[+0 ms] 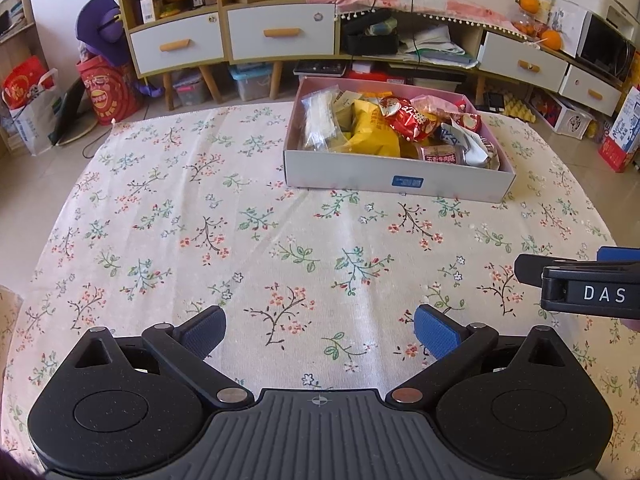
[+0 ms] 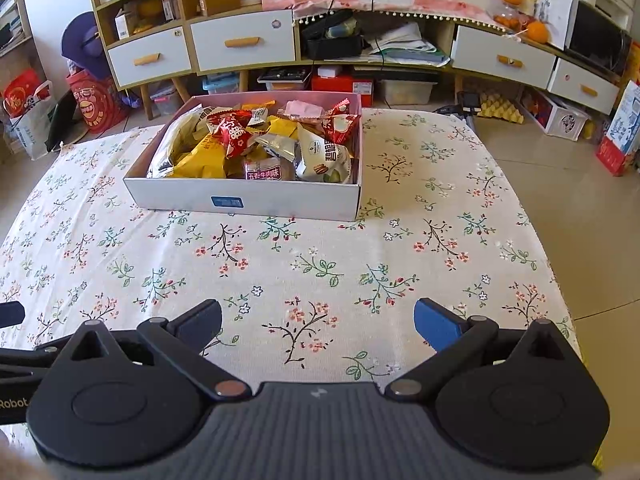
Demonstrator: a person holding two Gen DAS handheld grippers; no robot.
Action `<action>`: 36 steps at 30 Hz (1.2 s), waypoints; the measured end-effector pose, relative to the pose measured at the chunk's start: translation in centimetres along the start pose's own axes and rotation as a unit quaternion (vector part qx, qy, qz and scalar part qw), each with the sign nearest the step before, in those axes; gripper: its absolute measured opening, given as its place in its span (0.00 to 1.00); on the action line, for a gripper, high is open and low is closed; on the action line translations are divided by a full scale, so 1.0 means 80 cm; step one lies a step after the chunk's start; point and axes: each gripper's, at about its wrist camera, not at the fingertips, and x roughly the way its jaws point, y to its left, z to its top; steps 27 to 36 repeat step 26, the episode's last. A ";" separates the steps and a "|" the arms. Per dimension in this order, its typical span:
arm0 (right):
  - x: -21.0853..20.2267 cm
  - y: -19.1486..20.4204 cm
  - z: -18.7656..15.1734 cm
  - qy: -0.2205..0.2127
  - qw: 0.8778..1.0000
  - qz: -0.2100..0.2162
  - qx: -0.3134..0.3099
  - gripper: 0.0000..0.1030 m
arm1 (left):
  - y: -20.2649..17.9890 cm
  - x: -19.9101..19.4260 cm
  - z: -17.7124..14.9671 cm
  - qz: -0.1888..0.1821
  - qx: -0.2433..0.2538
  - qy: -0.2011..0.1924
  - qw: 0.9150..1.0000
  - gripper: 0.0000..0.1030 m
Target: Organize snacks
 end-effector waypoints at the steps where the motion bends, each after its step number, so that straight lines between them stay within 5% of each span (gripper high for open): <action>1: 0.000 0.000 0.000 0.000 1.000 0.000 0.000 1.00 | 0.000 0.000 0.000 -0.001 0.000 0.001 1.000 0.98; 36: 0.001 0.003 -0.002 0.004 1.000 0.002 -0.008 1.00 | -0.002 0.004 -0.003 0.002 -0.003 0.007 1.000 0.98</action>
